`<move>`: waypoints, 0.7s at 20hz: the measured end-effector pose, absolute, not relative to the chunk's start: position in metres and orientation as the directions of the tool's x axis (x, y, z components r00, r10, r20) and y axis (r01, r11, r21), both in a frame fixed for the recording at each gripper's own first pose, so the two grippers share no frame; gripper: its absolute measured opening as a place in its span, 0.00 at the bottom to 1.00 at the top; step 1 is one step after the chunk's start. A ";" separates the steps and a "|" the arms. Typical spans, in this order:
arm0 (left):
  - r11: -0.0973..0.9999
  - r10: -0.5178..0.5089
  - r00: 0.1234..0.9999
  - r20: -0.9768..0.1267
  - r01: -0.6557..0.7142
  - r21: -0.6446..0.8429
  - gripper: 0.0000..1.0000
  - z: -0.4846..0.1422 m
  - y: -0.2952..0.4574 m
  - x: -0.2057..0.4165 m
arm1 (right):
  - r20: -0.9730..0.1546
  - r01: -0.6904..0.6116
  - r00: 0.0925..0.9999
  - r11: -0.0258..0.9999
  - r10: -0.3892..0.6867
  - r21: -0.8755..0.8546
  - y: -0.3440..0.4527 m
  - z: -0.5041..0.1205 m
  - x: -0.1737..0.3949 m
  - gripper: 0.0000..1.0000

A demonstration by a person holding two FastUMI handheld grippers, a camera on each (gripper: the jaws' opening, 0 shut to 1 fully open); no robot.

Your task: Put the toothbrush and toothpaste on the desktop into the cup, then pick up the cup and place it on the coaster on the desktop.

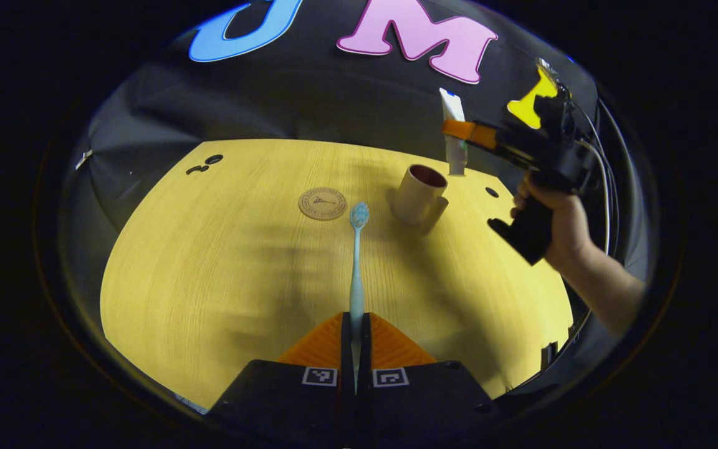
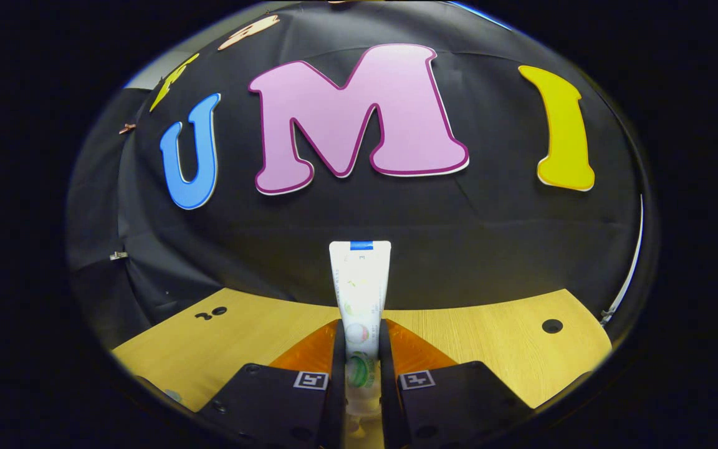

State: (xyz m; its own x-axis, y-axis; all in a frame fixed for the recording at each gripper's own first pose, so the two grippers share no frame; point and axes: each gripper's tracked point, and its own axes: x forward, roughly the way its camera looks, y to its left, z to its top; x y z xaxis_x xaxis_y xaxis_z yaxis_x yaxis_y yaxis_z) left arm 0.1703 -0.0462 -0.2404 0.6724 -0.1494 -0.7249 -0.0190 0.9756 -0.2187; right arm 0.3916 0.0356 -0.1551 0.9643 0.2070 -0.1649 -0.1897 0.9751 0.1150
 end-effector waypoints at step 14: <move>0.971 -0.126 0.734 -0.668 -0.049 -0.236 0.06 -0.212 -0.048 0.197 | -0.151 -0.160 0.973 0.983 0.173 0.093 0.049 -0.221 0.420 0.27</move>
